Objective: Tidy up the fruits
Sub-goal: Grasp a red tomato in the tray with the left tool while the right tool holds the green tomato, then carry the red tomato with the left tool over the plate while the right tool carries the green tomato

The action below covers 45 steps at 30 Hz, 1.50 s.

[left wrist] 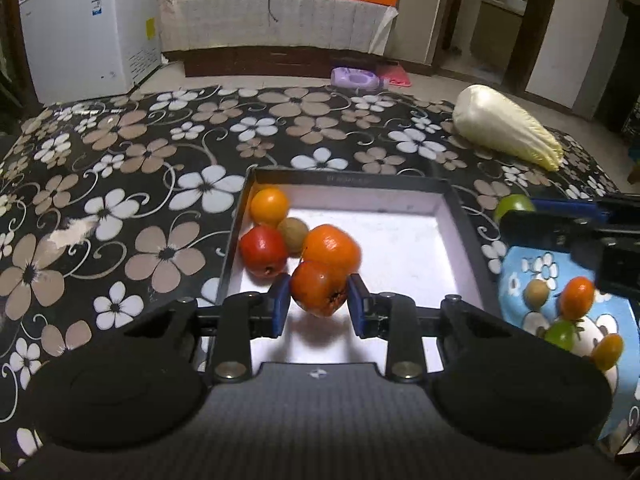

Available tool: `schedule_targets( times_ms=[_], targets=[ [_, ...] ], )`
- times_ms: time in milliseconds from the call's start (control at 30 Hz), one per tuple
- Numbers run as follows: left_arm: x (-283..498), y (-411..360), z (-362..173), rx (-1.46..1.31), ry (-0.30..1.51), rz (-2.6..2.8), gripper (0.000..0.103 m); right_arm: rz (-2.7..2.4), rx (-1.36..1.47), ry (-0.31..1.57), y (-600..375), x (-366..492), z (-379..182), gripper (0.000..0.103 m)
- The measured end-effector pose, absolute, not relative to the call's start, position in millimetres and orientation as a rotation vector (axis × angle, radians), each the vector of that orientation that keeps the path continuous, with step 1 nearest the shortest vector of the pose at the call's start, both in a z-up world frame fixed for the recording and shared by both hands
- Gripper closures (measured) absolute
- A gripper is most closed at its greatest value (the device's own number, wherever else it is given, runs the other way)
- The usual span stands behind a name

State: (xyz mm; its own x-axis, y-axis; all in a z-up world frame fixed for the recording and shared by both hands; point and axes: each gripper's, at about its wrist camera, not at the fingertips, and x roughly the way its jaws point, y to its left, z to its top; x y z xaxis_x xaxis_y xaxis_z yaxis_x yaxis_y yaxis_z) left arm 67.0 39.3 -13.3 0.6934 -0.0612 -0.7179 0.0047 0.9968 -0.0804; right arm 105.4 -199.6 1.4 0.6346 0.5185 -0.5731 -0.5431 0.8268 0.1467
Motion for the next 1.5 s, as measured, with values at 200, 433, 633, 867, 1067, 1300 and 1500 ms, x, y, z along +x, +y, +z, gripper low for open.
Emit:
schedule_targets(
  times_ms=[200, 433, 633, 867, 1067, 1300, 1500],
  targets=[
    [63.5, 21.1, -3.5, -0.055, 0.783, -0.075, 0.067, 0.603, -0.042, 0.634, -200.4, 103.9, 2.2, 0.074],
    [63.1, 7.4, -0.2, -0.044, 0.776, -0.098, 0.067, 0.599, -0.030, 0.627, -208.1, 100.4, 4.9, 0.074],
    [62.5, -5.9, 3.5, -0.039, 0.764, -0.120, 0.067, 0.587, -0.026, 0.626, -218.6, 98.2, 5.8, 0.074],
    [62.9, -29.2, 6.7, -0.026, 0.750, -0.166, 0.067, 0.568, -0.012, 0.621, -235.7, 96.3, 7.5, 0.074],
    [61.3, -51.1, 7.3, -0.016, 0.744, -0.207, 0.067, 0.545, -0.007, 0.625, -251.8, 94.0, 7.0, 0.074],
    [60.9, -74.2, 5.0, -0.006, 0.748, -0.254, 0.067, 0.516, -0.003, 0.630, -270.2, 91.9, 5.9, 0.074],
    [61.2, -90.8, 0.2, 0.003, 0.758, -0.293, 0.067, 0.494, -0.003, 0.643, -284.4, 91.2, 2.6, 0.074]
  ],
)
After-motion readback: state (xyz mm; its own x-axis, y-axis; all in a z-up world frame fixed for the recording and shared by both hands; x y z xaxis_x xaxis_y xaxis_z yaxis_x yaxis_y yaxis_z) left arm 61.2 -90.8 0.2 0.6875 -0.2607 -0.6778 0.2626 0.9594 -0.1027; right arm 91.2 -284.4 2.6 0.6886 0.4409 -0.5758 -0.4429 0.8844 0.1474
